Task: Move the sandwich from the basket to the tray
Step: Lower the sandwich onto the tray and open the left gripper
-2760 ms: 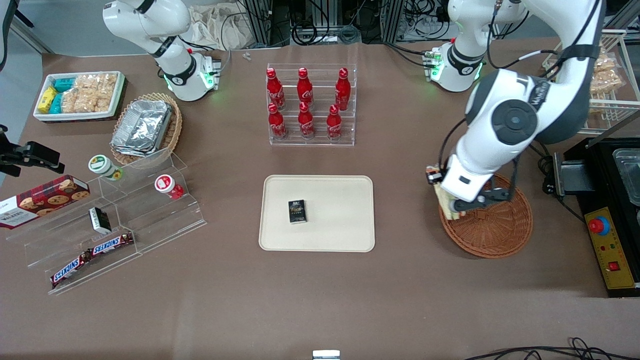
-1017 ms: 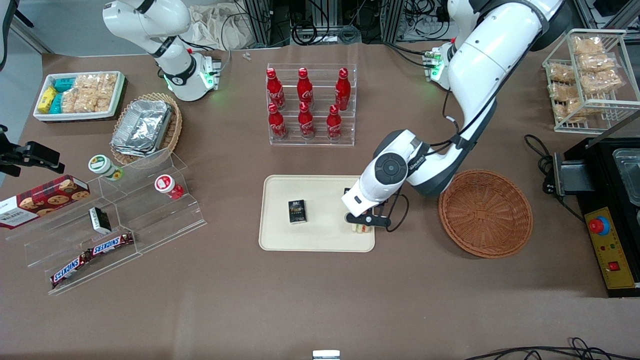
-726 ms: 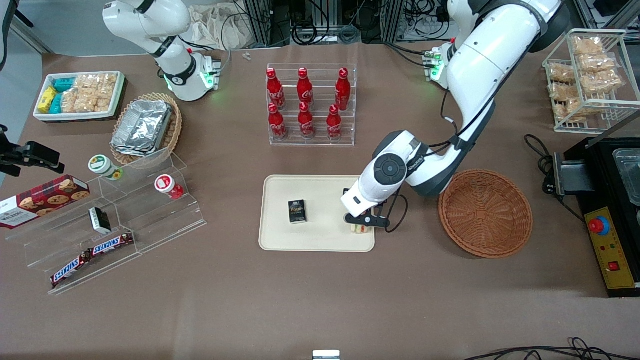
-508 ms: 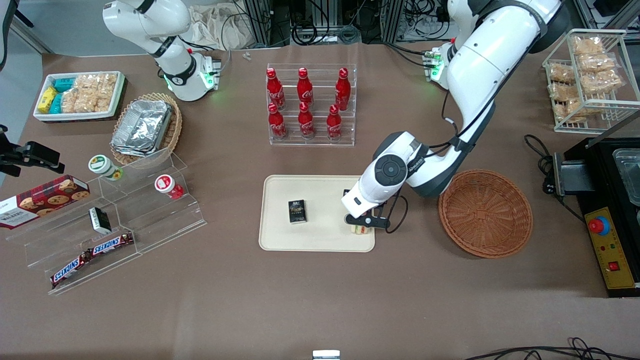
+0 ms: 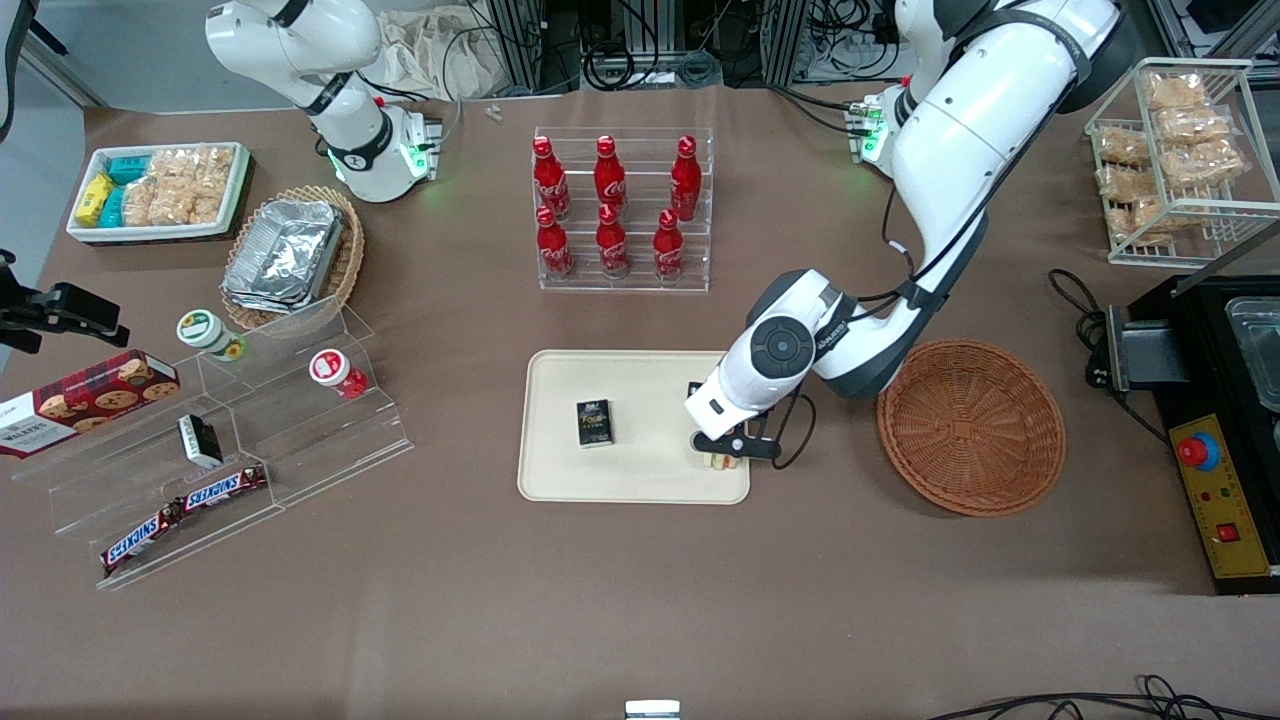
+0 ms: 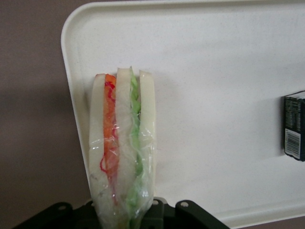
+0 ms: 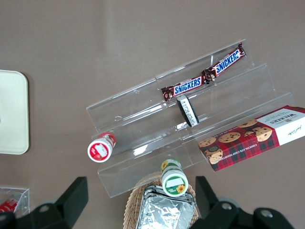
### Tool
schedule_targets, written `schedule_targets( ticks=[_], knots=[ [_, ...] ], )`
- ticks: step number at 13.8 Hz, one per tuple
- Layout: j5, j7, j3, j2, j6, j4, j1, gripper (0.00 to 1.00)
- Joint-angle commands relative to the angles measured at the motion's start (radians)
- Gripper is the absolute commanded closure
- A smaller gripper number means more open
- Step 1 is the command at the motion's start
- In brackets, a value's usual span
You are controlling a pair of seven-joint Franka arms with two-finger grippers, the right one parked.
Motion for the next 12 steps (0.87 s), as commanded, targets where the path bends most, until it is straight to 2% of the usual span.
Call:
schedule_targets(
  ticks=[1, 4, 6, 7, 9, 12],
  knots=[
    [0.039, -0.020, 0.031, 0.022, 0.008, 0.027, -0.016, 1.00],
    [0.045, -0.040, 0.038, 0.034, 0.041, 0.025, -0.023, 0.99],
    [0.045, -0.048, 0.038, 0.034, 0.043, 0.027, -0.023, 0.52],
    [0.045, -0.048, 0.038, 0.036, 0.043, 0.025, -0.023, 0.40],
    [0.044, -0.052, 0.038, 0.033, 0.043, 0.025, -0.023, 0.01],
    [0.033, -0.097, 0.036, 0.005, 0.042, 0.027, -0.014, 0.01]
  ],
)
